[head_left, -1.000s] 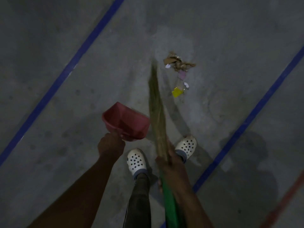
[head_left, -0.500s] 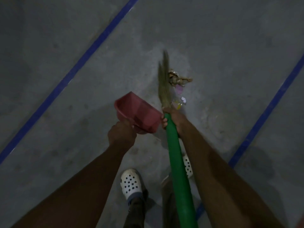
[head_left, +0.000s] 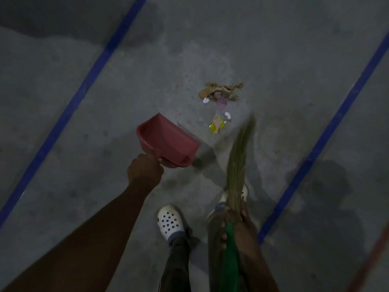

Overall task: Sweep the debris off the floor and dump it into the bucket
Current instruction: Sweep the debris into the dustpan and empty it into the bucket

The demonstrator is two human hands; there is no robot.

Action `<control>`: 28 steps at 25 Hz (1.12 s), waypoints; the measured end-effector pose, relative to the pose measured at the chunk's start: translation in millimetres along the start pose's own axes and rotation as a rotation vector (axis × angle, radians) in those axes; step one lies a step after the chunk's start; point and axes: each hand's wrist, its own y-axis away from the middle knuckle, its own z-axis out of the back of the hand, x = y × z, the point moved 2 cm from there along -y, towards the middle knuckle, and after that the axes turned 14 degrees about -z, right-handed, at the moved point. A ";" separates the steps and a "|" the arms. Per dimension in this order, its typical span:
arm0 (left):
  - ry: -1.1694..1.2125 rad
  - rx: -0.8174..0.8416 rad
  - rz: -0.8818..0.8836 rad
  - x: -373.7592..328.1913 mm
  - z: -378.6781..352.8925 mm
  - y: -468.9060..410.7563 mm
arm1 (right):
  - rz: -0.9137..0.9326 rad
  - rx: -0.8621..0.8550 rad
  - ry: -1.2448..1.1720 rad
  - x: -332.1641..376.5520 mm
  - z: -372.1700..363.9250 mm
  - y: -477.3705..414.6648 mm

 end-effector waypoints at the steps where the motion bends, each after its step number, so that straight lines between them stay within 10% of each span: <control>1: 0.016 -0.012 -0.002 2.1 -4.7 0.3 | -0.030 -0.045 0.019 -6.0 -8.0 -10.6; 13: 0.020 0.042 -0.010 23.5 26.0 24.2 | -0.024 -0.080 -0.051 10.0 -51.8 30.0; 20: -0.055 0.151 -0.163 4.6 77.4 -6.2 | -0.137 0.005 -0.401 33.8 -15.2 60.9; 28: -0.395 0.326 -0.610 30.4 110.9 -79.0 | -0.390 -0.260 -1.030 -29.4 -140.9 48.3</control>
